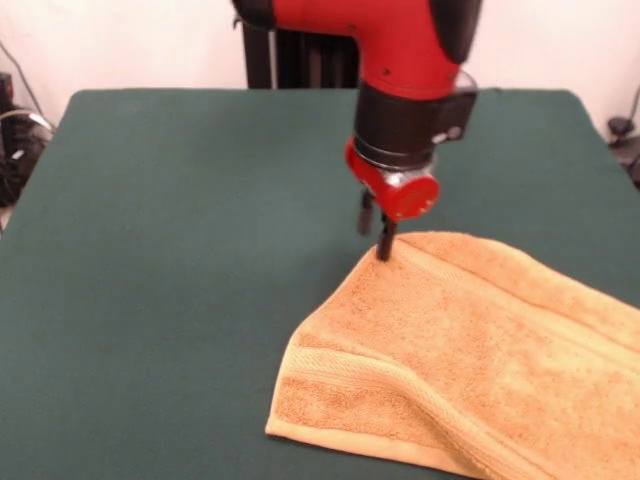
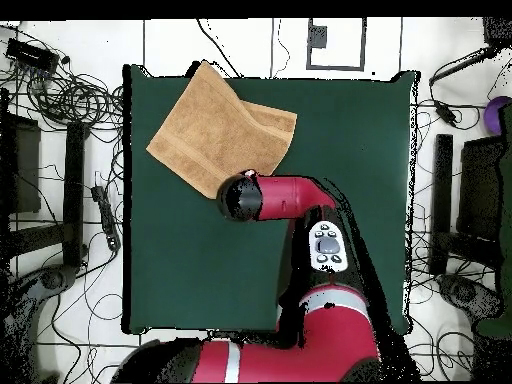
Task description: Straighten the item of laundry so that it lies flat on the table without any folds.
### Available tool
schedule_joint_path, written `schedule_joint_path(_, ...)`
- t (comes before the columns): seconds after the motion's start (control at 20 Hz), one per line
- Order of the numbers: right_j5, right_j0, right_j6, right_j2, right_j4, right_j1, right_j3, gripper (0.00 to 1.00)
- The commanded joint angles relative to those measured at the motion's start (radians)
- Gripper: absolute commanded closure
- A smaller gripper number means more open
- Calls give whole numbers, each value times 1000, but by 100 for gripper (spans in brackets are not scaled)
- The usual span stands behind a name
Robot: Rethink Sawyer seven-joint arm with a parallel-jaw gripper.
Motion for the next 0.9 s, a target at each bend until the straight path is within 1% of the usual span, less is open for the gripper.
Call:
schedule_joint_path(0.05,28,8,-75,32,-45,17,113,0)
schedule_joint_path(0.2,-8,4,-12,65,1,25,144,0)
schedule_joint_path(0.4,-71,1,95,113,89,32,193,0)
schedule_joint_path(0.5,-81,6,146,123,140,23,217,0)
schedule_joint_path(0.55,-101,21,171,111,153,16,221,0)
schedule_joint_path(0.6,-104,57,190,72,150,5,208,0)
schedule_joint_path(0.65,-81,82,197,46,156,-17,205,0)
schedule_joint_path(0.75,-16,109,180,14,166,-80,208,0)
schedule_joint_path(0.8,-14,114,157,12,161,-108,207,0)
schedule_joint_path(0.9,-7,125,147,6,168,-146,211,0)
